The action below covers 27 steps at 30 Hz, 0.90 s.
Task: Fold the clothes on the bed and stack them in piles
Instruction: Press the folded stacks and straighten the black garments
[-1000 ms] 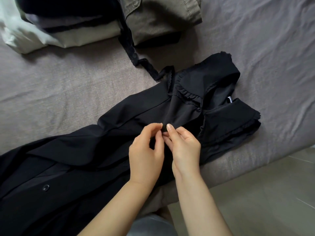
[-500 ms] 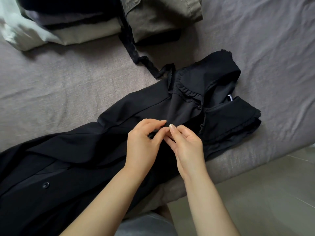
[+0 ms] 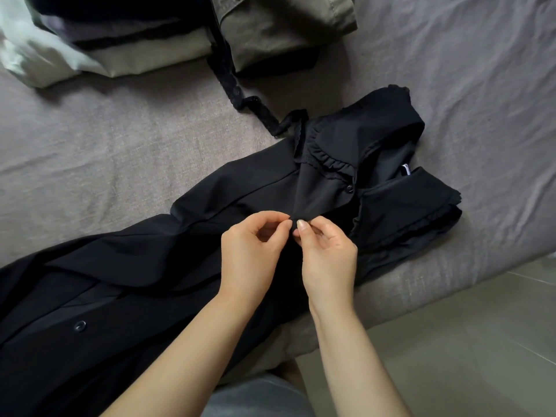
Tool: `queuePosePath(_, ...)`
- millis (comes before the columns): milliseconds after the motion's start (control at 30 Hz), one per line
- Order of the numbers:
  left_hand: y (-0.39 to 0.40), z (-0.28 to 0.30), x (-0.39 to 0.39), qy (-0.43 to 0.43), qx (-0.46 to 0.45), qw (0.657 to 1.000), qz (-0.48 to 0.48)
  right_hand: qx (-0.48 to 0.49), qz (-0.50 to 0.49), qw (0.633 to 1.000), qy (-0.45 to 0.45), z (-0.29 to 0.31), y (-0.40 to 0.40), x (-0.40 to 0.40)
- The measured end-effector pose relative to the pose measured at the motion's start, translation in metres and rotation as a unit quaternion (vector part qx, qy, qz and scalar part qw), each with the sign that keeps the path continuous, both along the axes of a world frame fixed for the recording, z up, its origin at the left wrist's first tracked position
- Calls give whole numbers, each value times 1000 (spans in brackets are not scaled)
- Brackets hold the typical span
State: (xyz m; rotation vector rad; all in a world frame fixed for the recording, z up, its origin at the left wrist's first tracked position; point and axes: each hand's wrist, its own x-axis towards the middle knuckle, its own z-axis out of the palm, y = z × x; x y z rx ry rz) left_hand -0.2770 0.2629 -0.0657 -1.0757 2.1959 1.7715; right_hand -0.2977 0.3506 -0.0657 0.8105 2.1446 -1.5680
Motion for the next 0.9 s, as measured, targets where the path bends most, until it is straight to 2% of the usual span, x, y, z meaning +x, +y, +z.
queuePosePath(267,-4,-6,-6,9,30,999,-20,23,-24,999,0,-1,-6,-5)
queuePosePath(433,5,-6,-1,93,-120,988,-40,-40,-64,997,-31,10,-10,-4)
queuePosePath(567,9,-10,4,132,-174,974,-58,-94,-146,983,-68,14,-9,-9)
queuePosePath(633,9,-7,3,107,-135,985,-19,-104,-157,978,-86,15,-11,-12)
queuePosePath(700,10,-3,-1,42,-52,997,32,-104,-164,976,-93,15,-12,-13)
queuePosePath(800,7,0,-7,-39,56,996,65,-89,-158,980,-83,11,-12,-14)
queuePosePath(867,2,1,-14,-84,142,983,78,11,-83,996,-16,4,-11,-8)
queuePosePath(900,-2,1,-18,-105,180,975,79,91,-11,994,53,-1,-10,-5)
